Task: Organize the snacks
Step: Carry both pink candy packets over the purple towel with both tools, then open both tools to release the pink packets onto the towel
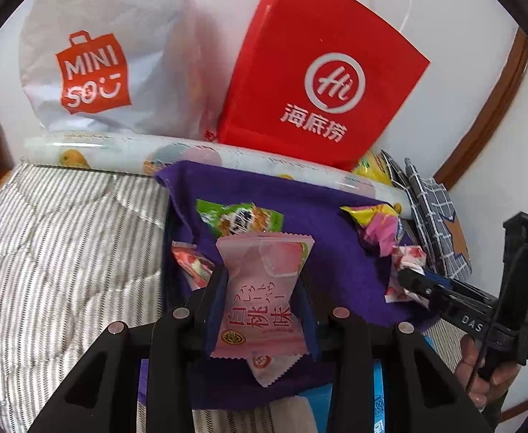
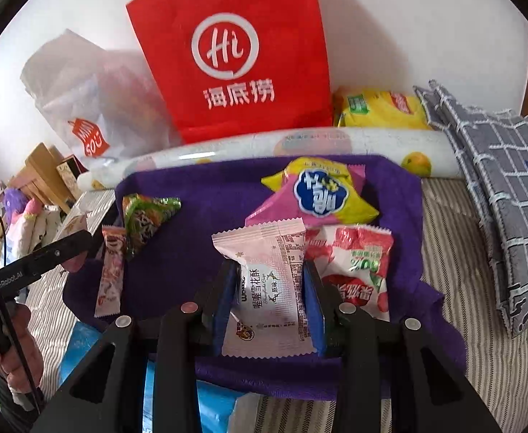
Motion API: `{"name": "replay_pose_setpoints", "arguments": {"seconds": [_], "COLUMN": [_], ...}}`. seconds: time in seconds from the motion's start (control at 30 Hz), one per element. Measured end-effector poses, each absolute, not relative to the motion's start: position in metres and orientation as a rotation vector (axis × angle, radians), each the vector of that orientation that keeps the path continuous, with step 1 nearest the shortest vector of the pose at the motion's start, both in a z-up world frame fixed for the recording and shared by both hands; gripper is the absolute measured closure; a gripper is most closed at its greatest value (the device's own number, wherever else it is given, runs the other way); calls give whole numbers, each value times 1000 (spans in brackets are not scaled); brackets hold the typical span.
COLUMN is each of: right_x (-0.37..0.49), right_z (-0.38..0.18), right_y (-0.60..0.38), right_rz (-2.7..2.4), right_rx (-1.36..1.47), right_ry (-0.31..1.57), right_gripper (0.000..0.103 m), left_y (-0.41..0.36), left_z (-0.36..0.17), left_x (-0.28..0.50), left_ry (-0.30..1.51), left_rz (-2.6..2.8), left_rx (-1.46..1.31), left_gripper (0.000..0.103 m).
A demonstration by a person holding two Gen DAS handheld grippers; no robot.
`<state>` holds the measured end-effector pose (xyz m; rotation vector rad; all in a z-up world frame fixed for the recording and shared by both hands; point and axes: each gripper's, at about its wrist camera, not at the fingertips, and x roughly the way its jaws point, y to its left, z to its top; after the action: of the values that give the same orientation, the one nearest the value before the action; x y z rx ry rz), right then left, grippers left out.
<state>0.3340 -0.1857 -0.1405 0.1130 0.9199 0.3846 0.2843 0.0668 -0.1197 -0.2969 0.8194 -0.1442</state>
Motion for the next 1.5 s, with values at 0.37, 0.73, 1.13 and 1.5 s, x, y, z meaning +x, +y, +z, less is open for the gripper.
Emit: {"name": "replay_pose_setpoints", "arguments": {"seconds": [0.37, 0.73, 1.13, 1.5], "right_x": [333, 329, 327, 324], "right_z": [-134, -107, -113, -112], "right_y": [-195, -239, -221, -207], "right_rz": [377, 335, 346, 299], "right_rx": [116, 254, 193, 124], "right_ry": [902, 782, 813, 824], "right_gripper": [64, 53, 51, 28], "left_y": [63, 55, 55, 63], "left_z": [-127, -135, -129, -121], "left_x": [287, 291, 288, 284], "left_ry": [845, 884, 844, 818], "left_rz": [-161, -164, -146, -147], "left_rx": [-308, -309, -302, -347], "left_gripper": [67, 67, 47, 43]}}
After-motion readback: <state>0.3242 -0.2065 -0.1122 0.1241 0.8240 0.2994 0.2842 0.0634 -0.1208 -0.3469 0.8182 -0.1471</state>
